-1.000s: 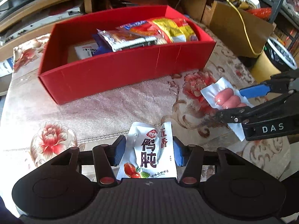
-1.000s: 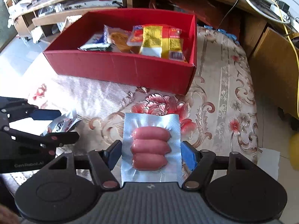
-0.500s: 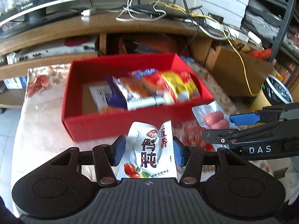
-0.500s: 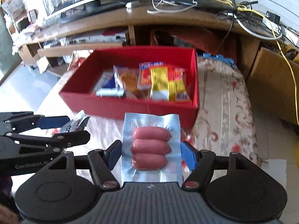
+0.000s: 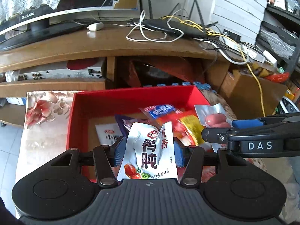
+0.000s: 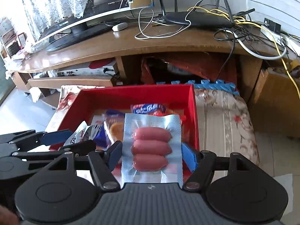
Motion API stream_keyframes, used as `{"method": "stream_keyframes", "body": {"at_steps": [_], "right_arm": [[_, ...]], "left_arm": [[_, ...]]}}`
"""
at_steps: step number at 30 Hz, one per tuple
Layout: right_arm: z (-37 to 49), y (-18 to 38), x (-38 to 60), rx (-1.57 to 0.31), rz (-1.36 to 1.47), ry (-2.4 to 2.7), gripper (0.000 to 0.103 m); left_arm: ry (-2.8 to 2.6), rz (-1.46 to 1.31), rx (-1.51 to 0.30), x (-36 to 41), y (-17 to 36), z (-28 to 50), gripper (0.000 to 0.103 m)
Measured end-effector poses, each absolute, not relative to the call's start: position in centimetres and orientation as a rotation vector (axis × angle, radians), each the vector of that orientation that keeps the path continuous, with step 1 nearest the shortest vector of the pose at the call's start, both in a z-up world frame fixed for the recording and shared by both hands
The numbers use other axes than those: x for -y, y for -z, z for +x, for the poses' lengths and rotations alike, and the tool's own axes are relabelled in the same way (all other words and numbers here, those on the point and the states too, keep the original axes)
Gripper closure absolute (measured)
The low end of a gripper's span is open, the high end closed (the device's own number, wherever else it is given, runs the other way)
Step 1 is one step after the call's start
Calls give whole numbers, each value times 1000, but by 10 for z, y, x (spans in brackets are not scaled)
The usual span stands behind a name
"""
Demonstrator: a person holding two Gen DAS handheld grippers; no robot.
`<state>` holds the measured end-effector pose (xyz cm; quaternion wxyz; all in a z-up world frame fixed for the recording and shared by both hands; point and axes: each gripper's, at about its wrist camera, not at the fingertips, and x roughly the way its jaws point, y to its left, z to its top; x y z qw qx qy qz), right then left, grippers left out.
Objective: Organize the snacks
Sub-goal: 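Carry both packs into the red box and open both tools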
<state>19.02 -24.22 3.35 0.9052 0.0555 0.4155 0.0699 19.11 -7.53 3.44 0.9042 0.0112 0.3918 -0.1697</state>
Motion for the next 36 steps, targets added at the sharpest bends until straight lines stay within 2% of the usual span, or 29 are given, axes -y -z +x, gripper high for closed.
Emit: {"method": "stream_keyframes", "body": {"at_steps": [11,22,36], "right_arm": [[245,-15,240,-885,107,-114,35],[255,-5,233,-901,57,-96,34],[243,-16,230,-878,47,-110,33]], "left_arm": [[304,36,-845,77,-12,235,44],[288,43,-880,77,0,240,42],[278,58,-852,74,-10,230,23]]}}
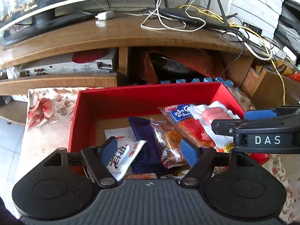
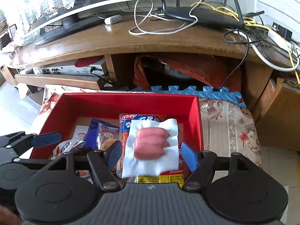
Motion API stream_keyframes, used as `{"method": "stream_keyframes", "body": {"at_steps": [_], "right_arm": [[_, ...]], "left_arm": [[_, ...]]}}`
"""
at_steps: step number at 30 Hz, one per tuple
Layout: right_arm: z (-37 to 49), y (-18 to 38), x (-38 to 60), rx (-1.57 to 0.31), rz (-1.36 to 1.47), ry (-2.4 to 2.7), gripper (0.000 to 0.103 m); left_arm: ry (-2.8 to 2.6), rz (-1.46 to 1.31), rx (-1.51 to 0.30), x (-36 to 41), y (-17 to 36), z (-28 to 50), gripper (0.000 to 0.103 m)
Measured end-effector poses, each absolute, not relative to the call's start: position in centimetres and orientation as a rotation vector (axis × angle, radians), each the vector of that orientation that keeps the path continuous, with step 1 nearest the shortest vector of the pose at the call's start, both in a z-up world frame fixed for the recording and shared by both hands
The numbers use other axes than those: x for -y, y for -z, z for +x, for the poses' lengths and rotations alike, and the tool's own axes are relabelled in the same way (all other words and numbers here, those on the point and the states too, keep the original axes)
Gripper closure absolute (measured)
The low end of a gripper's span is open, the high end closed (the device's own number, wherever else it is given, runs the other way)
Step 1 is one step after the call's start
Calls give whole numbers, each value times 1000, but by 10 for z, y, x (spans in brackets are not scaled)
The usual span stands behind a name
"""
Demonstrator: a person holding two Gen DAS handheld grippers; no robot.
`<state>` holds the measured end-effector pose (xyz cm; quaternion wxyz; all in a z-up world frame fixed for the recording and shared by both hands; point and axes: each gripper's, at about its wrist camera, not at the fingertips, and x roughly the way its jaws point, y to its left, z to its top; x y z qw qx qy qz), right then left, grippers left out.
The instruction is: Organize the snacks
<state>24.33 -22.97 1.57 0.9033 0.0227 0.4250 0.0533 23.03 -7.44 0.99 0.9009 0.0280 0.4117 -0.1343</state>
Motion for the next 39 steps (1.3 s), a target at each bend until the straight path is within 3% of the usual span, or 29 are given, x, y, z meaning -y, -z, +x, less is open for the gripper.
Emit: {"method": "stream_keyframes", "body": {"at_steps": [28,39], "right_arm": [[170,-33,233,-847,97,-116,32],[142,-35,233,-840,116,-117,31]], "left_arm": [[223,18,-789,52,-35,171,1],[208,-25,-780,42,-34,145,0]]}}
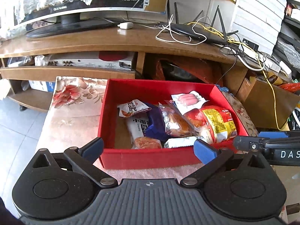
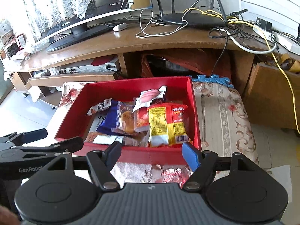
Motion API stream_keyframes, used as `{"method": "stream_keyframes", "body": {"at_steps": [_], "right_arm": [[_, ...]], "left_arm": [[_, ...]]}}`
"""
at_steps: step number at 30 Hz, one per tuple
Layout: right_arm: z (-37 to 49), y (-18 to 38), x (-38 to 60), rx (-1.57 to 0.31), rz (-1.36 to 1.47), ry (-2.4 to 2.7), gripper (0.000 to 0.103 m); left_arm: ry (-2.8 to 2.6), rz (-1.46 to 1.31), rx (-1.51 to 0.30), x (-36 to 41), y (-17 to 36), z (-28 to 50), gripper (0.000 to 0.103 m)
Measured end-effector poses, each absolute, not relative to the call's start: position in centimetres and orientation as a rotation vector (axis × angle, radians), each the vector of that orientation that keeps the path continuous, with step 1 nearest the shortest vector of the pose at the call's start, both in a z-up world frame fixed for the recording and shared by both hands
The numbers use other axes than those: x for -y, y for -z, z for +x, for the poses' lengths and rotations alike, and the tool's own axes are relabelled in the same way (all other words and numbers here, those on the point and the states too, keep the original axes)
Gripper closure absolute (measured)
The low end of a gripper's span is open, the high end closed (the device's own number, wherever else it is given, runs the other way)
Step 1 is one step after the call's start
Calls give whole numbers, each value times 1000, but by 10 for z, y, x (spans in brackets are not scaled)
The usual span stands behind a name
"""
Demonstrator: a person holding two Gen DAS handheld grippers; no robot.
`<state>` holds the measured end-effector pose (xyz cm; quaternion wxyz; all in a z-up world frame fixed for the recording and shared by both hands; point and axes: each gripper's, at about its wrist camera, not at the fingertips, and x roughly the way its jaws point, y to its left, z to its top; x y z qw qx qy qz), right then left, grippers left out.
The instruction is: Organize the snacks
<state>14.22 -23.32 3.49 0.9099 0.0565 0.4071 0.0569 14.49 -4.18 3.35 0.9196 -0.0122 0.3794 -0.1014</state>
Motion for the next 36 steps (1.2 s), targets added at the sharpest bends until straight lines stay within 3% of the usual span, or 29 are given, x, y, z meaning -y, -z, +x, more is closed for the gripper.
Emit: {"method": "stream_keyframes", "body": {"at_steps": [16,28,36], "right_arm": [[92,-43,237,-789,161,-147,31],[82,-38,228,-799,140,-145,31],[84,-29,226,-827,117,-142,30]], "left_arm": [[-109,209,-443,47,-69,68,0],[51,113,-632,48,-47,84,0],[75,89,-659,51,-42,77,0]]}}
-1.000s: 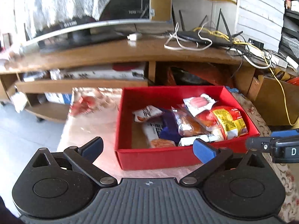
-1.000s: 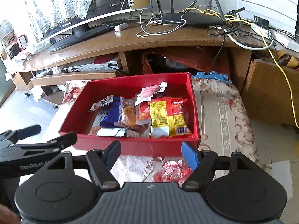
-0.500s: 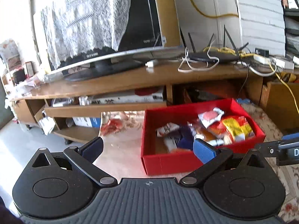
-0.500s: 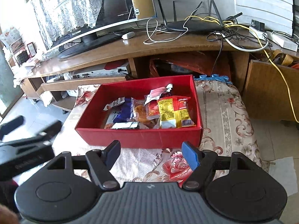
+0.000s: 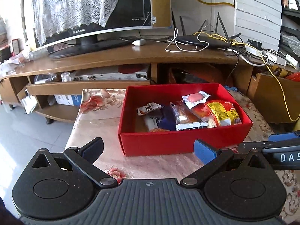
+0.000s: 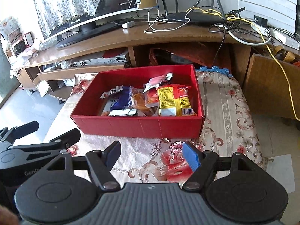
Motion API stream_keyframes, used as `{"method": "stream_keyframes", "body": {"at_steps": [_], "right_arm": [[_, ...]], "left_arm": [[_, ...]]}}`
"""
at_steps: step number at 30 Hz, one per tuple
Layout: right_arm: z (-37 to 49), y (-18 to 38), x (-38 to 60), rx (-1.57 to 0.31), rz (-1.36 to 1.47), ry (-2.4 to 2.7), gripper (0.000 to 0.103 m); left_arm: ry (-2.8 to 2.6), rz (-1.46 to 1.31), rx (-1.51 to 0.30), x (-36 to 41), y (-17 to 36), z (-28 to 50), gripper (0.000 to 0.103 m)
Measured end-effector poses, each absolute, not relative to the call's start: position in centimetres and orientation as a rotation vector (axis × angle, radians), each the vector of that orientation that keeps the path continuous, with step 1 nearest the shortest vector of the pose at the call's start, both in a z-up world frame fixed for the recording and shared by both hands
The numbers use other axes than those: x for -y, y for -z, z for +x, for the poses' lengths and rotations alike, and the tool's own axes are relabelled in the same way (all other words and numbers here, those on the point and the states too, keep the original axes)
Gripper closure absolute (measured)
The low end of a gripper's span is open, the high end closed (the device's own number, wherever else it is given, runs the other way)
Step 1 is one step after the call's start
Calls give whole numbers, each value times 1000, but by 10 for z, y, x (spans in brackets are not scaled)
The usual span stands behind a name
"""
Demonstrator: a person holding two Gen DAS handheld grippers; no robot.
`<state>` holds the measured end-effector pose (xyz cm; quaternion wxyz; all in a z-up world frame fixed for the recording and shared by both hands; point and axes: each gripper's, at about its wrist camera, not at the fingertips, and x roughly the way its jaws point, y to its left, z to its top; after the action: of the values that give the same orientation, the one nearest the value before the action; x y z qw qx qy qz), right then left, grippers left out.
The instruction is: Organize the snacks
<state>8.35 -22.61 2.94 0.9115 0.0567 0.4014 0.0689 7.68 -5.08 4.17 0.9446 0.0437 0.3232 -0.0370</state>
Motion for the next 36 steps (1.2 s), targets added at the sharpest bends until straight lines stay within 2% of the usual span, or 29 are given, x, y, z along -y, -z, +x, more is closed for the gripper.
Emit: {"method": "stream_keyframes", "body": {"at_steps": [36], "right_arm": [[83,-25,224,-857,99,-162,30]], "left_arm": [[55,87,-686,49,-39,70,2]]}}
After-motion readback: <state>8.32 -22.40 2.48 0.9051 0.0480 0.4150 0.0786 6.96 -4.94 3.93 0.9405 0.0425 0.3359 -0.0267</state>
